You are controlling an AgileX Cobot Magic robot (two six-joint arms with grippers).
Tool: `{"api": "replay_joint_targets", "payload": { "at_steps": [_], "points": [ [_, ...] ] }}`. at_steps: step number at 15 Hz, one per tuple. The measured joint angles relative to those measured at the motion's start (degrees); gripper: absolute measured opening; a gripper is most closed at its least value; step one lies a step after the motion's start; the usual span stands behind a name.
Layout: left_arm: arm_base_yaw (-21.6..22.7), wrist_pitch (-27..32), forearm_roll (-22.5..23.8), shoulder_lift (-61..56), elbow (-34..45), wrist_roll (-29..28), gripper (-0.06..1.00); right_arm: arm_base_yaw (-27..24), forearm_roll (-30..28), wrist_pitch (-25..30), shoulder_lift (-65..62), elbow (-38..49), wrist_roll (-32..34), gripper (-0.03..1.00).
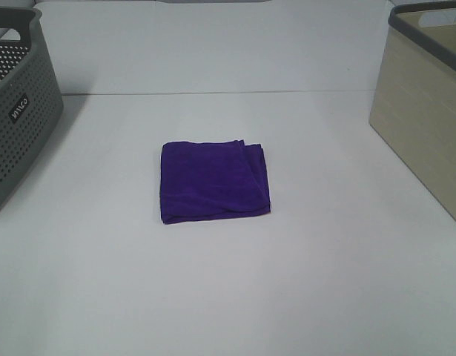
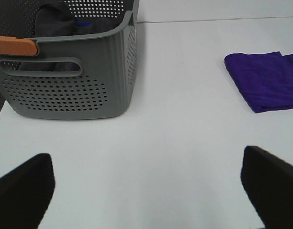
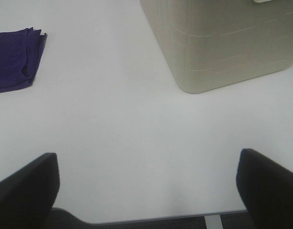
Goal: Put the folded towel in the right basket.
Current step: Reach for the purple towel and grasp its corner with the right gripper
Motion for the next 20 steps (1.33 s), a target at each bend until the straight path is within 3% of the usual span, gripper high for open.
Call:
{"api": "replay_joint_targets", "payload": {
  "at_steps": [20],
  "points": [
    [0.00,0.00,0.00,0.00,0.00,0.00,0.99,0.00,0.00,0.00,0.00,0.00,-0.11,0.97]
  ]
}}
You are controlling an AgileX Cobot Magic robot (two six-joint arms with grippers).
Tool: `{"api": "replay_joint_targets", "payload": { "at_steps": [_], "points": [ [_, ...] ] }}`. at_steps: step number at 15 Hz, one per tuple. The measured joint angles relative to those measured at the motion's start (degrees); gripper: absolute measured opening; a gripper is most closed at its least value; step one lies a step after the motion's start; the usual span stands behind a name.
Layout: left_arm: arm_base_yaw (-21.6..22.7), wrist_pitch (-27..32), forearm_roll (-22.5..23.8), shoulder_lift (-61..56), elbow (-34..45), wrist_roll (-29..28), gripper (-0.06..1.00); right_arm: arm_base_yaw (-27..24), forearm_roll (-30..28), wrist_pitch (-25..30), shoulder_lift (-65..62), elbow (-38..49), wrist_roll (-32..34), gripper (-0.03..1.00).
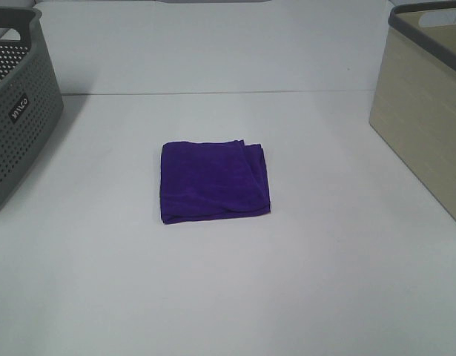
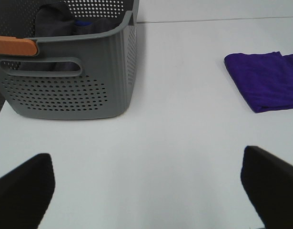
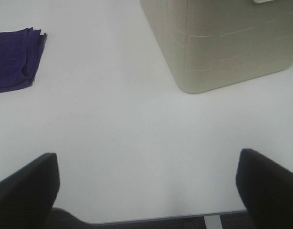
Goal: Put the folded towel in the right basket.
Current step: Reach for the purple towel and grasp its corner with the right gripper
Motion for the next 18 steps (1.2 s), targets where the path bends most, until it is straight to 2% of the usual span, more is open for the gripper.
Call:
{"api": "replay_joint_targets", "payload": {
  "at_steps": [5,8,10,13,18],
  "points": [
    [0.00,0.00,0.00,0.00,0.00,0.00,0.99,0.00,0.00,0.00,0.00,0.00,0.00,0.97],
    [0.00,0.00,0.00,0.00,0.00,0.00,0.99,0.00,0.00,-0.11,0.00,0.00,-4.35,0.97],
    [0.00,0.00,0.00,0.00,0.00,0.00,0.99,0.00,0.00,0.23,2.29,-0.11,-4.93,0.97],
    [0.00,0.00,0.00,0.00,0.00,0.00,0.99,0.00,0.00,1.55,15.30,-4.47,-4.93,0.97],
    [0.00,0.00,0.00,0.00,0.00,0.00,0.99,0.00,1.03,3.72,49.05,-25.15,-4.47,0.96]
  ]
}}
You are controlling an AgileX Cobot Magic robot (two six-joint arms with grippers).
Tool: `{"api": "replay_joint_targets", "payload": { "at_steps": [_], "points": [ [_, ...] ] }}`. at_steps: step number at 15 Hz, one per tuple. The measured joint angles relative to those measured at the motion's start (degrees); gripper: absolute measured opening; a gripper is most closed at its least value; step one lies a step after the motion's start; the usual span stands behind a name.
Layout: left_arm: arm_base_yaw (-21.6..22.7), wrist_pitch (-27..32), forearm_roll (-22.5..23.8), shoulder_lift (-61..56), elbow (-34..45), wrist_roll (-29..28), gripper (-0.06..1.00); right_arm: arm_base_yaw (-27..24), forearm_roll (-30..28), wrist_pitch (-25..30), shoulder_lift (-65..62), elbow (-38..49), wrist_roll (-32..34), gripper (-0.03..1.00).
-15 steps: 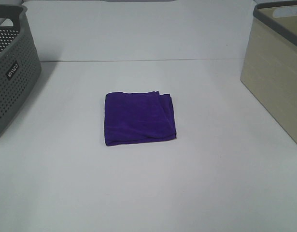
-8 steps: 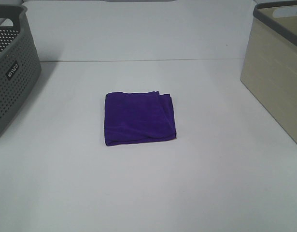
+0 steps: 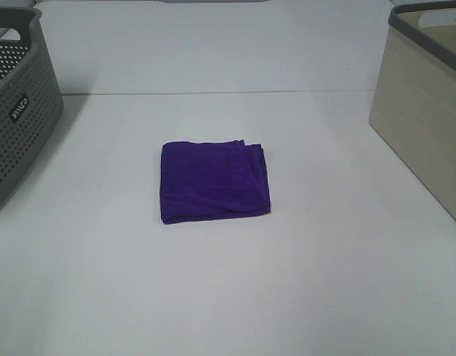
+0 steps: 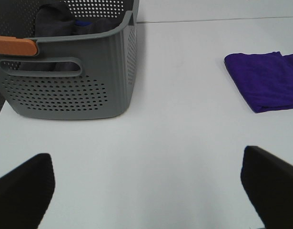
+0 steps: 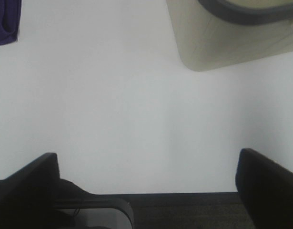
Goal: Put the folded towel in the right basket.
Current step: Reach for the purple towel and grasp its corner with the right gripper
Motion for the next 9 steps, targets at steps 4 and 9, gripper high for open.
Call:
{"api": "replay_joint_targets", "payload": {
  "at_steps": [4,9],
  "points": [
    [0.00,0.00,0.00,0.00,0.00,0.00,0.99,0.00,7.56,-1.15,17.93,-9.17,0.06,0.96],
    [0.00,0.00,0.00,0.00,0.00,0.00,0.99,4.30,19.71,-9.28,41.02,-18.85,-2.01,0.96]
  ]
}}
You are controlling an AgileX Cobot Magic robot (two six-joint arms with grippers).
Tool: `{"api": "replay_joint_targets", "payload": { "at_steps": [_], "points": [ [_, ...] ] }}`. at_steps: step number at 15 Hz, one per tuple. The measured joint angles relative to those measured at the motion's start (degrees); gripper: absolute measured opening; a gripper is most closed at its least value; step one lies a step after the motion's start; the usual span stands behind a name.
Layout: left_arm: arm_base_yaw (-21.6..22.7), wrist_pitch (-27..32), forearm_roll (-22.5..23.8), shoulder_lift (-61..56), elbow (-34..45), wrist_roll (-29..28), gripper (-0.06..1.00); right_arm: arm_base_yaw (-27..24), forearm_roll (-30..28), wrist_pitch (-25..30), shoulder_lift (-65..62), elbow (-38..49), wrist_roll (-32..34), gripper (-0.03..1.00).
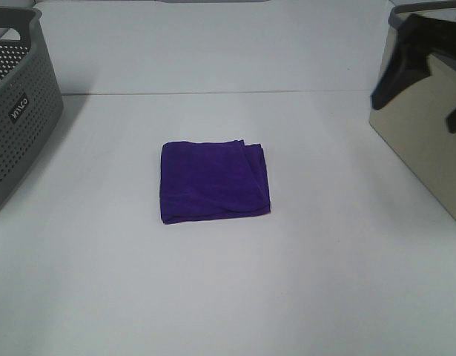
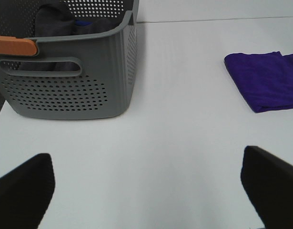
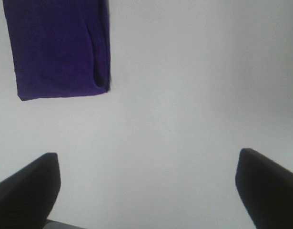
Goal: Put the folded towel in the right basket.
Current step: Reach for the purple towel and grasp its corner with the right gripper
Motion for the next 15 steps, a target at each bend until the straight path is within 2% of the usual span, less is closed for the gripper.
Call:
{"api": "replay_joint_targets", "payload": {
  "at_steps": [2,3,11,15],
  "points": [
    [0.00,0.00,0.00,0.00,0.00,0.00,0.99,5.33,2.18,-3.90,9.05,-4.35,-1.03,0.96],
    [0.00,0.00,0.00,0.00,0.00,0.00,0.99,8.59,3.84,-4.35,17.36,-9.45,-2.86,0.96],
    [0.00,0.00,0.00,0.00,0.00,0.00,0.99,9.11,6.88,-4.70,33.00,-20.51,-8.65,0.96],
    [0.00,0.00,0.00,0.00,0.00,0.00,0.99,9.11,15.93,-5.50,38.79,-21.89,-14.15,0.96]
  ]
}}
